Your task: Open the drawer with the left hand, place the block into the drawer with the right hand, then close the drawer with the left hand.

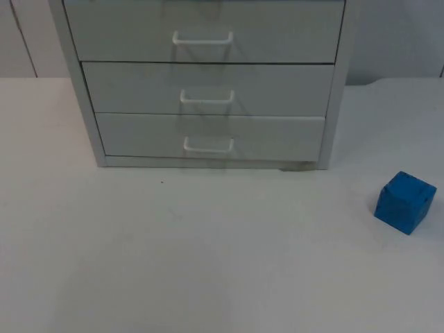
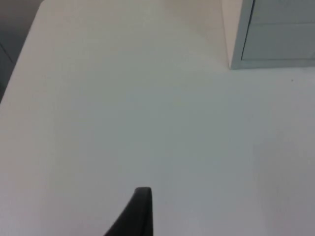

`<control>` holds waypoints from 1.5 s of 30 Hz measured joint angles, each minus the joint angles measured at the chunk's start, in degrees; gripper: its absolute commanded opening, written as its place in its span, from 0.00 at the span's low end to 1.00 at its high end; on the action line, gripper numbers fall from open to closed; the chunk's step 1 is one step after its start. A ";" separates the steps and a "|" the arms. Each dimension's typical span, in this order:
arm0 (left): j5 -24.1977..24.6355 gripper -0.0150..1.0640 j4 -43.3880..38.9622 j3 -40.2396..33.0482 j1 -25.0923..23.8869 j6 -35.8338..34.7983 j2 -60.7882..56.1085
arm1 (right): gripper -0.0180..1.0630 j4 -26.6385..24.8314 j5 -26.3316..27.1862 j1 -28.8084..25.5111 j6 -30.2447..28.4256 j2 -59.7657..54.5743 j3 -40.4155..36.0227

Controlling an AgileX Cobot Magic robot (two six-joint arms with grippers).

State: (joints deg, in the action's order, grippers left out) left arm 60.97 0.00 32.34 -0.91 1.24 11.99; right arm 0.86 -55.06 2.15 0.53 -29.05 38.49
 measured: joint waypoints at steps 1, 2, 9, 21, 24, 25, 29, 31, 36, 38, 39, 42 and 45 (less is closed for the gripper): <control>-0.25 0.94 0.50 0.44 0.00 0.00 2.67 | 0.99 0.00 0.87 0.00 0.00 -2.93 0.45; -0.25 0.93 0.50 0.44 0.00 0.00 2.67 | 0.99 0.00 0.87 0.00 0.00 -2.93 0.45; -7.58 0.92 7.28 1.26 0.00 2.89 17.51 | 0.99 -0.40 4.69 0.00 0.00 -17.08 1.39; -10.41 0.78 22.59 4.91 0.41 23.91 39.24 | 0.99 -1.29 5.18 0.00 0.00 -23.79 1.39; -10.94 0.78 23.39 7.08 2.26 27.22 42.79 | 0.99 -1.29 5.48 0.00 -0.11 -23.79 1.39; -11.59 0.78 23.52 8.10 3.58 28.52 44.41 | 0.99 -1.29 5.68 0.00 -0.11 -23.79 1.39; -17.38 0.78 19.41 10.98 13.97 31.74 49.71 | 0.99 -1.29 6.51 0.00 -0.11 -23.79 1.39; -18.27 0.78 18.43 11.28 15.77 31.91 50.14 | 0.99 -1.29 6.73 0.00 -0.11 -23.79 1.39; -26.25 0.78 -3.37 11.55 33.18 25.85 56.29 | 0.99 -1.29 6.87 0.00 -0.11 -23.79 1.39; -27.69 0.78 -9.15 11.55 36.17 22.38 57.81 | 0.99 -1.29 6.87 0.00 -0.11 -23.79 1.39; -28.73 0.78 -15.25 11.55 38.42 18.49 59.18 | 0.99 -1.29 6.87 0.00 -0.11 -23.79 1.39; -29.45 0.75 -32.58 11.55 44.24 6.63 65.20 | 0.99 -1.29 6.87 0.00 -0.11 -23.79 1.39; -29.45 0.70 -42.64 11.55 46.51 -1.24 69.41 | 0.99 -1.29 6.87 0.00 -0.11 -23.79 1.39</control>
State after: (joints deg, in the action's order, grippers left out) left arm 31.52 -42.64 43.89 45.60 0.00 81.40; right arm -0.43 -48.20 2.15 0.42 -52.85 39.88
